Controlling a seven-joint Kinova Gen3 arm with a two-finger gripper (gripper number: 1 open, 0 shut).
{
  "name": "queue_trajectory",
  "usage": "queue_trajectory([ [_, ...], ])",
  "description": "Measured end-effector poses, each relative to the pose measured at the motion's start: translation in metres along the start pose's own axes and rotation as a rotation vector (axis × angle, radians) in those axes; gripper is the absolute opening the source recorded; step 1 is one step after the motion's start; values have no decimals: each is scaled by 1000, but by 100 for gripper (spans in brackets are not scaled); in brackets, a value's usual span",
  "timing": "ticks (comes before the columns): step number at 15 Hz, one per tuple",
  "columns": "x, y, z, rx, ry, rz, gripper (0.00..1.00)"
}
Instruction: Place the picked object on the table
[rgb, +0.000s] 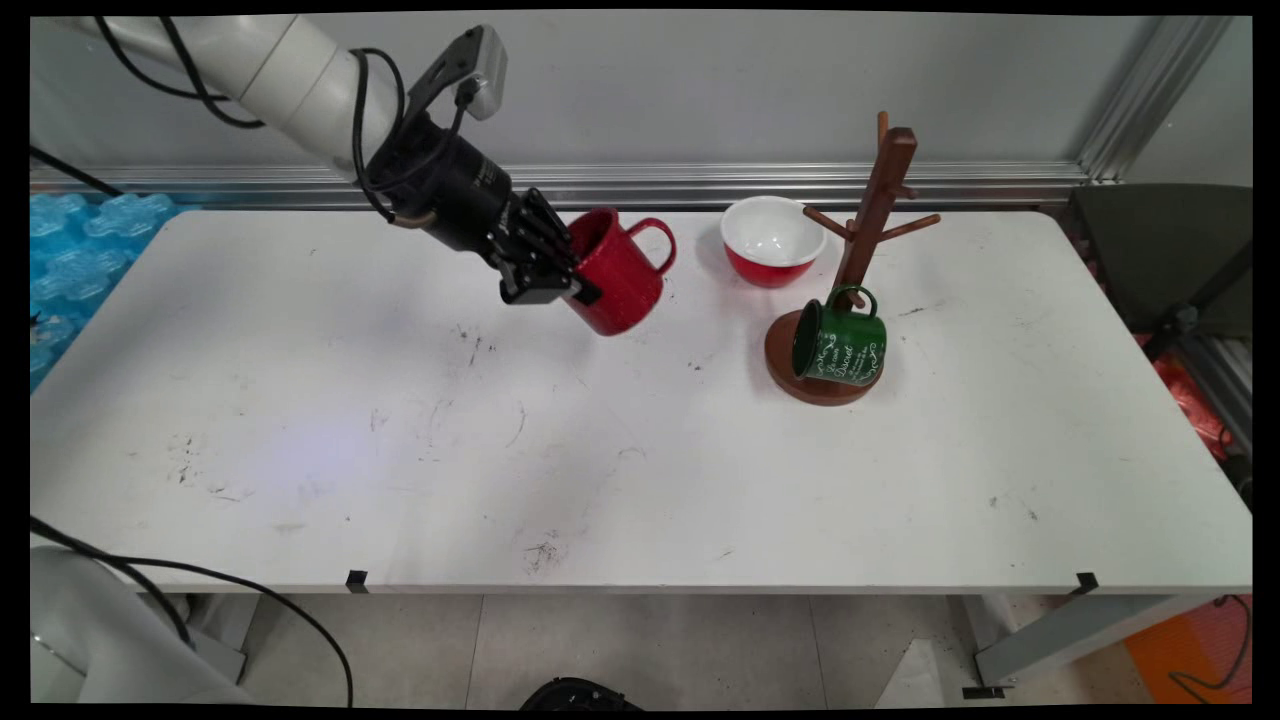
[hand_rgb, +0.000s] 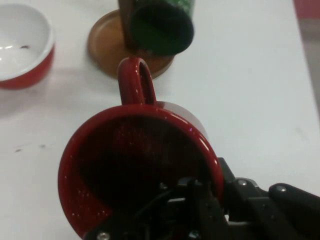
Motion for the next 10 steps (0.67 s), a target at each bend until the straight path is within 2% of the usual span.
queue_trajectory([
  [5, -6, -19, -5, 61, -60, 82, 0],
  [10, -15, -36, -6, 113, -150, 157, 0],
])
